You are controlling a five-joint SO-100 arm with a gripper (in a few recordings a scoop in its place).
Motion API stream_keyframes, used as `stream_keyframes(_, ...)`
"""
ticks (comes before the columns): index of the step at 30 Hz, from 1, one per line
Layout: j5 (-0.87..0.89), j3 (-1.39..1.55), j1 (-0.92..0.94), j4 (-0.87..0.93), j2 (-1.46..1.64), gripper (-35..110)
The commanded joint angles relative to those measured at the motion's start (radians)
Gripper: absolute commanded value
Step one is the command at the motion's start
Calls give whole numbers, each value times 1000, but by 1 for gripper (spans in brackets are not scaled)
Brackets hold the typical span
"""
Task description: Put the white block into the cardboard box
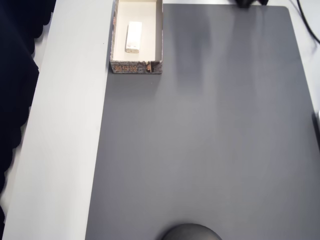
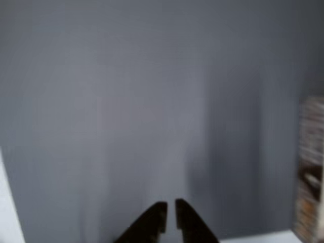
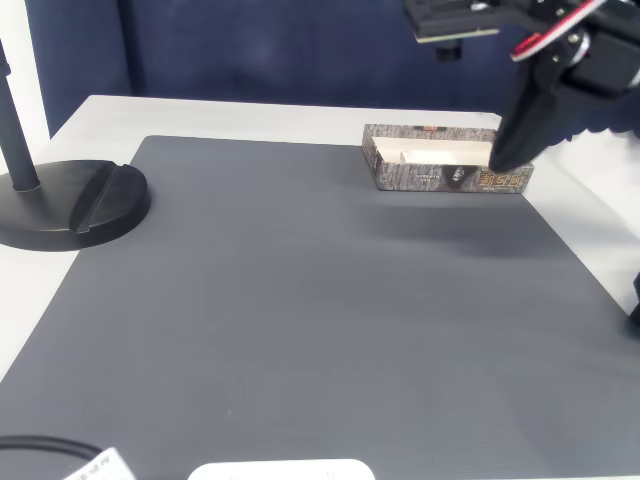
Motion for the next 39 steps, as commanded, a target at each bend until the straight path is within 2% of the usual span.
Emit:
stream_keyframes(1, -66, 91, -144, -66, 114, -2)
stream_keyframes(10, -279, 360, -390, -172, 387, -2)
stream_keyframes(15, -341, 462, -448, -183, 448, -2)
stream_keyframes(25, -299, 634, -440, -276, 565, -2)
stream_keyframes(32, -288, 796, -430, -322, 761, -2)
stream_keyframes(39, -218, 825, -316, -322, 821, -2)
